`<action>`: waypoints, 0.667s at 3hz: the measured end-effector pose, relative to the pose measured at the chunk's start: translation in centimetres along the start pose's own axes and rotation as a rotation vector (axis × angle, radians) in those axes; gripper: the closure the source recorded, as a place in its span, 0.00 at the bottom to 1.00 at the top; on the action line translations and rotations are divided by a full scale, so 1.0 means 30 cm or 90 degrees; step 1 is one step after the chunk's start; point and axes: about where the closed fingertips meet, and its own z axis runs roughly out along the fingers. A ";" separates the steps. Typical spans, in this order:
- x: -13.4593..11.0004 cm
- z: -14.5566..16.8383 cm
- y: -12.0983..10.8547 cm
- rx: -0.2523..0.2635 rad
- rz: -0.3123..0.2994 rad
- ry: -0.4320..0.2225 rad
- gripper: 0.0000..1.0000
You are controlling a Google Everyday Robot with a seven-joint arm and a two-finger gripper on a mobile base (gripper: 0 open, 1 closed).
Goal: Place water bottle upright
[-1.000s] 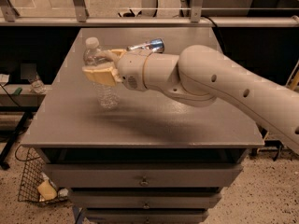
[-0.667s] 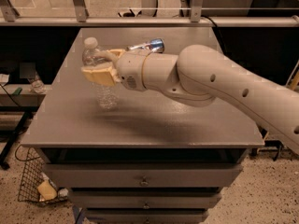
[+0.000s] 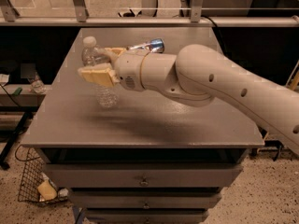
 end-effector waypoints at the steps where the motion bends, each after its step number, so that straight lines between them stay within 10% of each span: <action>1: -0.004 0.004 0.006 -0.002 -0.001 0.000 0.00; 2: -0.004 0.004 0.006 -0.002 -0.001 0.000 0.00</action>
Offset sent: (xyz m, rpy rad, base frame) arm -0.0011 0.0019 0.0008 -0.0007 -0.0015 0.0032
